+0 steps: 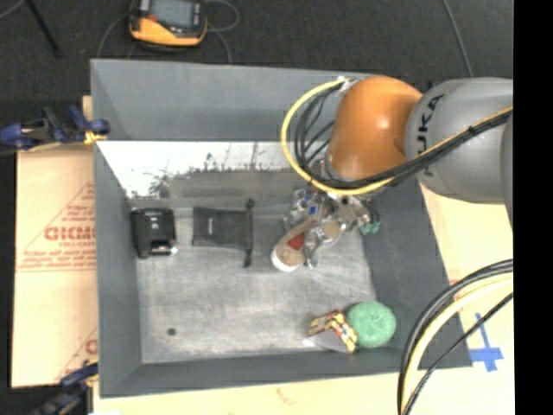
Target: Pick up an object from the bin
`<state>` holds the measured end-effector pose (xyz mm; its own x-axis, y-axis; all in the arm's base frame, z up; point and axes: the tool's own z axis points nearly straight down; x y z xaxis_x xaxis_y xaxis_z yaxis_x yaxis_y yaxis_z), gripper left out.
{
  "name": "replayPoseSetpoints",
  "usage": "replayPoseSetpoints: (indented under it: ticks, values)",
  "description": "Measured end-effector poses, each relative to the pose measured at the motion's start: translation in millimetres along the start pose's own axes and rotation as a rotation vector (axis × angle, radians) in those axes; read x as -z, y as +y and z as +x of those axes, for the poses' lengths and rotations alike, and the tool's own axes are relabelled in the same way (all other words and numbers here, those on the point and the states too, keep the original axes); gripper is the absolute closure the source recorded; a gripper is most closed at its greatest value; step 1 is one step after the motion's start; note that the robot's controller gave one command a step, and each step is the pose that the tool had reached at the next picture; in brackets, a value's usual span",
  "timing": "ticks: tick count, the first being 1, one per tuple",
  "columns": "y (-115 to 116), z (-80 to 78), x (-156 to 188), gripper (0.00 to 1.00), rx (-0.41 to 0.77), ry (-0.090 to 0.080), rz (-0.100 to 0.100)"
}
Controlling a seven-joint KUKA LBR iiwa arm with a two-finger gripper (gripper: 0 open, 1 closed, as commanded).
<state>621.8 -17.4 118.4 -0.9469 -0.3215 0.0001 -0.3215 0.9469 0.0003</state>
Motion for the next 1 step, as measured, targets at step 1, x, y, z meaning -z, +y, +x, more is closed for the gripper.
replayPoseSetpoints:
  ticks: [1]
  values:
    - [-0.3,0.0,17.9,1.00,-0.001,0.000,0.001]
